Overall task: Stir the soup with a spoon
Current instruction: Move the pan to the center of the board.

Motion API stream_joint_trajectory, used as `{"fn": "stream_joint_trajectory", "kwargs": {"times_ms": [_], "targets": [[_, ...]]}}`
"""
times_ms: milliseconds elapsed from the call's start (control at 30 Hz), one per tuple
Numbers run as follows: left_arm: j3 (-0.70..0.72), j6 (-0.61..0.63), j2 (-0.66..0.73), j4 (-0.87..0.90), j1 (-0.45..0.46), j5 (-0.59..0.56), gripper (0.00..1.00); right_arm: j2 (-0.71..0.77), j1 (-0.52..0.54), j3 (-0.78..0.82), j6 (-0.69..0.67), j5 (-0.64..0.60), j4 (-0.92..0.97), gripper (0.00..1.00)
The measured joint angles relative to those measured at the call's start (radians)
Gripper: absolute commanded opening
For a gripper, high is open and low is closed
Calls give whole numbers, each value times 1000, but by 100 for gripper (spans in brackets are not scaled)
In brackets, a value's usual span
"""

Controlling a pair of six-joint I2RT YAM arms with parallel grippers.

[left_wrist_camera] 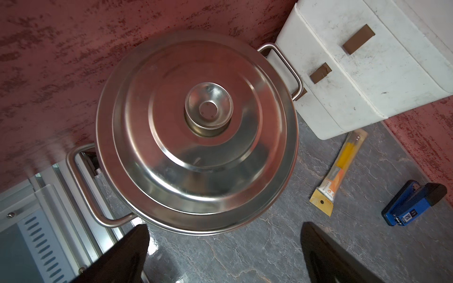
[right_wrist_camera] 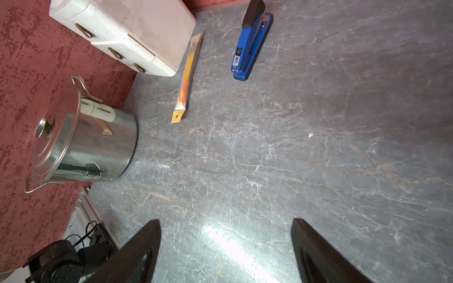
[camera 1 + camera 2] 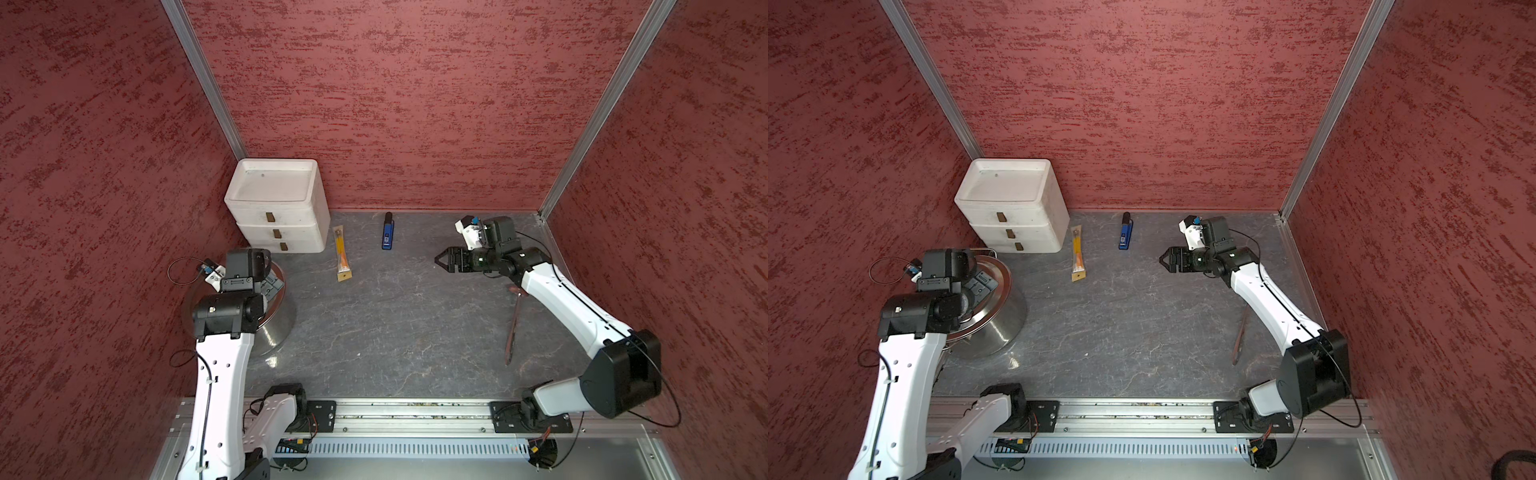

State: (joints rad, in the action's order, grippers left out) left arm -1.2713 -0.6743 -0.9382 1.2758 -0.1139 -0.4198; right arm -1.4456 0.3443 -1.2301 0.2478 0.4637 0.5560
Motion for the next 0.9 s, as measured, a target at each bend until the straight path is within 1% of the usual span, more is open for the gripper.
{"fn": "stream_joint_trajectory", "kwargs": {"times_ms": [33,167,333,433,567,733,833,900], "targets": [[-1,13,-8,-10,-8,1,100,0,2,0,0,0,6,86],[-24,43,-113,-95,-30,21,100,0,8,-3,3,-11,38,82],[-66,43,-266,-251,-53,69,100,-1,8,-20,7,-28,85,71],[-106,33,-349,-334,-87,111,98,1,9,-20,11,-38,108,66],[-135,-15,-438,-425,-147,171,90,16,10,-20,20,-53,138,61],[-137,-109,-525,-507,-219,275,77,66,13,-18,38,-76,151,56],[-139,-164,-568,-549,-241,325,71,90,14,-16,48,-85,151,53],[-145,-195,-597,-573,-247,351,68,101,14,-9,58,-90,150,52]]}}
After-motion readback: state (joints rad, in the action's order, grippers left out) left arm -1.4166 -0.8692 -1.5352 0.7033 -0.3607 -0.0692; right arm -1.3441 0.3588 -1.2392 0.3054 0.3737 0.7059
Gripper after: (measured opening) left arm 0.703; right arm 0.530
